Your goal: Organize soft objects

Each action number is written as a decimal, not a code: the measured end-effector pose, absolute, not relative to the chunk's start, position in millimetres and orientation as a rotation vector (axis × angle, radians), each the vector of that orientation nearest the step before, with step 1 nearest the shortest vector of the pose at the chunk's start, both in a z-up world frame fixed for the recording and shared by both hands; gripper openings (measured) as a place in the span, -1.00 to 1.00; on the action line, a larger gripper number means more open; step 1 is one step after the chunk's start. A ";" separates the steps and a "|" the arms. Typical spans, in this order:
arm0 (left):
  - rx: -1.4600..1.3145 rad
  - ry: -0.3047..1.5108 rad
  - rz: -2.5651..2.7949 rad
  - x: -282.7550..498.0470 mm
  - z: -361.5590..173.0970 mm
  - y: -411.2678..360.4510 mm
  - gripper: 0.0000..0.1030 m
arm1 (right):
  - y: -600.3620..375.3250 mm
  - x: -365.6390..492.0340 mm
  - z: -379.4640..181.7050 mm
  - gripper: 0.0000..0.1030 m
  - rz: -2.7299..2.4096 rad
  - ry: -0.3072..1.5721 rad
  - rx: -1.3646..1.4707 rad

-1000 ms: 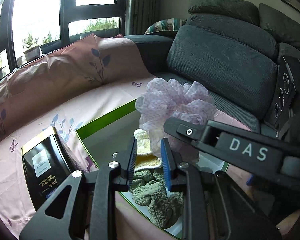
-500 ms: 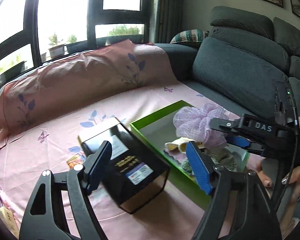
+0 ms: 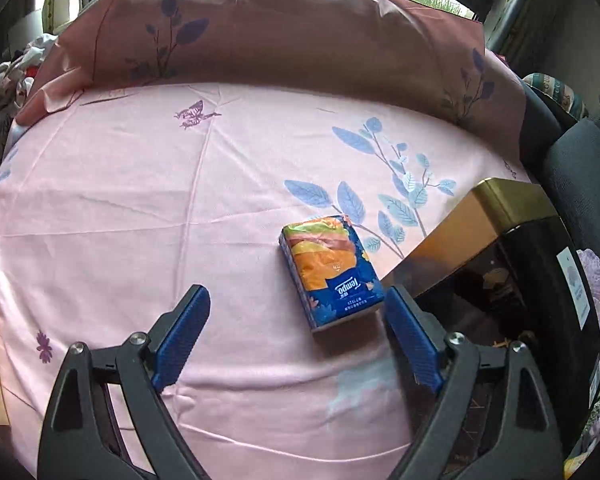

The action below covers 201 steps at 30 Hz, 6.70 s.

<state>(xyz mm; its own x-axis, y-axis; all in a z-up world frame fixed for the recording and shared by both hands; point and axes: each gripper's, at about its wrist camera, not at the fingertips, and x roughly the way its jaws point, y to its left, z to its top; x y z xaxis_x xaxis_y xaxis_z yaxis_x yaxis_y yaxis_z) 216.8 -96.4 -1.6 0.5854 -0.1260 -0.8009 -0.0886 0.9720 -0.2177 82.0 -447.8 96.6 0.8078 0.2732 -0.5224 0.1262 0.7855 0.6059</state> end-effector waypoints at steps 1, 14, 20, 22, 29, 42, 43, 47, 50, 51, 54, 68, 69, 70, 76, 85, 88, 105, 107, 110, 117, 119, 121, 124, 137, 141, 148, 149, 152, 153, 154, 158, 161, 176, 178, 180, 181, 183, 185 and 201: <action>-0.274 0.961 -0.036 221.3 -7.5 -95.2 0.59 | -448.5 81.5 96.8 0.61 0.075 0.635 0.674; -0.506 0.923 -0.081 223.4 -17.3 -89.7 -0.53 | -442.2 82.1 100.7 0.61 0.098 0.623 0.682; -0.493 0.952 -0.020 188.0 -9.0 -70.0 -0.55 | -414.8 83.9 111.8 0.61 0.180 0.629 0.625; -0.469 0.959 0.021 166.5 -6.7 -58.3 -0.55 | -395.8 87.0 114.5 0.61 0.247 0.651 0.594; -0.467 0.977 0.106 93.0 -5.3 -19.7 -0.54 | -272.9 102.3 105.0 0.61 0.584 0.840 0.415; -0.515 0.938 0.113 44.7 -14.1 13.1 -0.58 | -126.8 119.0 7.1 0.25 0.700 1.171 0.227; -0.521 0.936 0.107 44.5 -14.1 13.6 -0.59 | -122.7 121.4 4.1 0.25 0.685 1.173 0.208; -0.519 0.932 0.088 46.6 -14.3 10.3 -0.60 | -110.4 133.9 -9.2 0.25 0.654 1.190 0.159; -0.524 0.932 0.066 48.2 -15.5 8.6 -0.60 | -107.7 139.5 -21.8 0.12 0.643 1.221 0.153; -0.529 0.935 0.058 48.6 -16.3 9.0 -0.61 | -107.4 141.0 -26.5 0.11 0.644 1.240 0.159; -0.546 0.939 0.018 51.1 -17.7 7.3 -0.61 | -107.4 140.0 -27.0 0.03 0.670 1.229 0.170; -0.408 0.756 -0.118 29.3 31.5 -22.3 -0.52 | -133.5 108.1 26.3 0.02 0.699 1.052 0.245; -0.404 0.724 -0.133 25.7 40.0 -26.7 -0.51 | -139.5 103.6 37.6 0.02 0.696 1.015 0.244; -0.391 0.688 -0.147 21.8 49.4 -32.1 -0.51 | -146.3 98.8 48.7 0.02 0.695 0.975 0.248; -0.262 0.516 -0.221 -1.8 102.2 -74.1 -0.50 | -194.4 73.6 106.0 0.02 0.698 0.803 0.295; -0.175 0.425 -0.392 -4.1 140.9 -134.6 -0.46 | -270.3 45.3 149.5 0.02 0.568 0.616 0.355; -0.166 0.415 -0.441 -3.2 144.9 -150.0 -0.46 | -286.5 36.7 156.6 0.02 0.521 0.571 0.350; -0.080 0.457 -0.627 22.9 150.9 -232.3 -0.45 | -375.7 23.2 152.1 0.02 0.354 0.488 0.497; -0.075 0.468 -0.651 27.0 149.5 -242.4 -0.44 | -385.9 22.6 149.4 0.02 0.331 0.484 0.512; -0.059 0.481 -0.680 30.8 146.1 -256.2 -0.44 | -400.6 23.4 144.6 0.02 0.299 0.482 0.540; -0.033 0.554 -0.728 46.9 133.4 -289.9 -0.45 | -432.6 29.8 126.8 0.02 0.227 0.504 0.605; -0.037 0.573 -0.732 52.5 128.3 -298.8 -0.45 | -444.1 34.4 119.3 0.02 0.214 0.509 0.636; -0.025 0.595 -0.738 57.5 121.8 -308.6 -0.45 | -454.4 38.4 110.8 0.02 0.201 0.525 0.664; -0.022 0.630 -0.752 66.0 112.6 -318.8 -0.45 | -464.2 43.4 101.3 0.02 0.174 0.558 0.689; -0.051 0.783 -0.756 92.8 74.3 -342.9 -0.45 | -487.3 64.0 62.4 0.02 0.094 0.705 0.759; -0.044 0.802 -0.746 95.2 69.9 -347.1 -0.44 | -490.5 66.6 56.2 0.02 0.085 0.727 0.778; -0.058 0.838 -0.725 100.7 63.9 -347.6 -0.36 | -490.8 68.6 51.8 0.02 0.039 0.756 0.776; -0.066 0.844 -0.721 101.8 62.9 -346.5 -0.34 | -491.4 69.4 51.1 0.02 0.041 0.757 0.780; -0.078 0.851 -0.716 103.2 61.4 -346.2 -0.34 | -490.7 70.2 50.6 0.02 0.027 0.763 0.773; -0.077 0.850 -0.713 103.4 60.8 -346.6 -0.34 | -490.5 70.5 50.7 0.02 0.024 0.764 0.772; -0.075 0.849 -0.710 103.3 60.9 -346.8 -0.34 | -490.0 72.1 51.0 0.02 0.024 0.765 0.772; -0.079 0.860 -0.688 104.6 60.2 -347.3 -0.30 | -490.2 73.1 49.8 0.02 0.013 0.766 0.779; -0.080 0.863 -0.671 105.9 61.2 -347.8 -0.27 | -490.6 74.7 48.9 0.02 0.015 0.764 0.787; -0.011 0.815 -0.606 89.9 73.5 -341.0 0.08 | -492.7 68.7 55.1 0.02 -0.037 0.747 0.753; -0.004 0.807 -0.598 86.7 76.3 -339.5 0.18 | -496.2 66.5 54.5 0.02 -0.038 0.740 0.763; -0.008 0.797 -0.592 82.9 79.8 -336.5 0.23 | -498.8 64.1 53.7 0.02 -0.048 0.738 0.771; -0.012 0.792 -0.596 81.0 81.8 -334.9 0.24 | -499.9 62.9 53.5 0.02 -0.057 0.739 0.773; -0.009 0.787 -0.601 77.2 86.2 -332.7 0.37 | -501.8 60.6 53.9 0.02 -0.070 0.737 0.772; 0.003 0.770 -0.587 72.6 90.9 -330.6 0.54 | -503.9 59.1 54.2 0.04 -0.075 0.733 0.780; 0.015 0.697 -0.492 48.0 119.0 -302.7 0.97 | -500.7 39.5 74.7 0.35 -0.130 0.683 0.714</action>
